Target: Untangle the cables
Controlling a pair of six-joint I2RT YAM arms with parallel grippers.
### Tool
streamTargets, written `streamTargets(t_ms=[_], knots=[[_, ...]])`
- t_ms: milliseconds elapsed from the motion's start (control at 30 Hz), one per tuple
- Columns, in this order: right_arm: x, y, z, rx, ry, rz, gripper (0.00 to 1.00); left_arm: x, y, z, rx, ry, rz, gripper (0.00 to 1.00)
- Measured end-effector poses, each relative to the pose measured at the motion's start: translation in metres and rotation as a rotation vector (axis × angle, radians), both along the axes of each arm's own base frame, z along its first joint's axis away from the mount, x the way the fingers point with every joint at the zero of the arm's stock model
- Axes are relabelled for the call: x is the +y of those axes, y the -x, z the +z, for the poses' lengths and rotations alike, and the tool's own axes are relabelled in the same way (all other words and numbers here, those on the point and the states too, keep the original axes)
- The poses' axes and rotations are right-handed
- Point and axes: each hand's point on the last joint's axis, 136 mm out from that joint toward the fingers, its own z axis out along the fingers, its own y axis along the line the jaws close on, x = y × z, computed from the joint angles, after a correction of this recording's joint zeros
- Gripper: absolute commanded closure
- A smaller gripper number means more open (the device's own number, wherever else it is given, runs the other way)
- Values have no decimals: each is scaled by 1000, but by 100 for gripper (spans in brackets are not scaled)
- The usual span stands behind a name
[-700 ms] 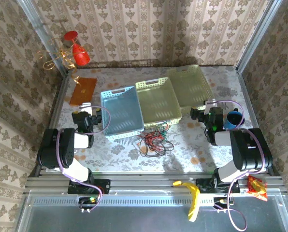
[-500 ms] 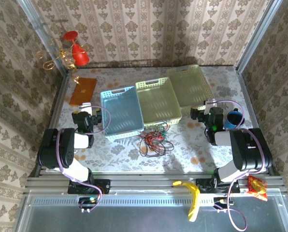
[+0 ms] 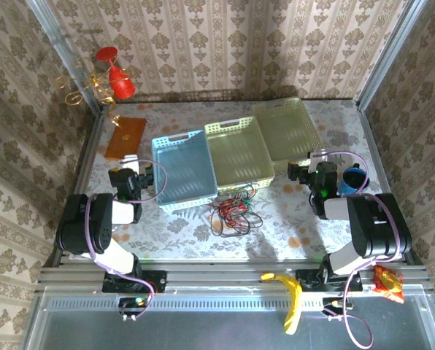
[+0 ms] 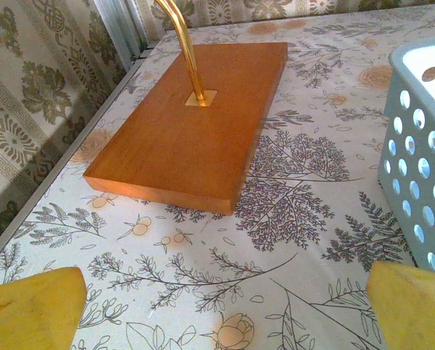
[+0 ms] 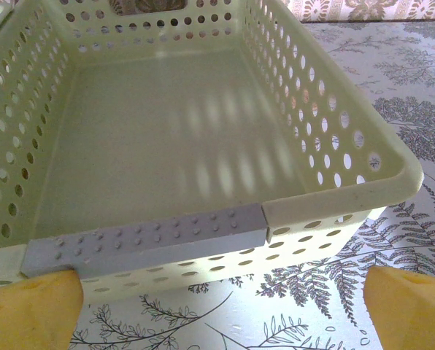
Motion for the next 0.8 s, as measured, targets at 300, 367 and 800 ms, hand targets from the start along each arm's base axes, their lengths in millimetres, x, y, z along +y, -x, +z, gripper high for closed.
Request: streamTargets(t_ms=[300,367,800], knots=[[0,0,0,0,0,0,0,0,0,0,0,0,0,0],[0,0,0,0,0,0,0,0,0,0,0,0,0,0],[-3,0,0,6,-11,-4,21,0,0,0,0,0,0,0]])
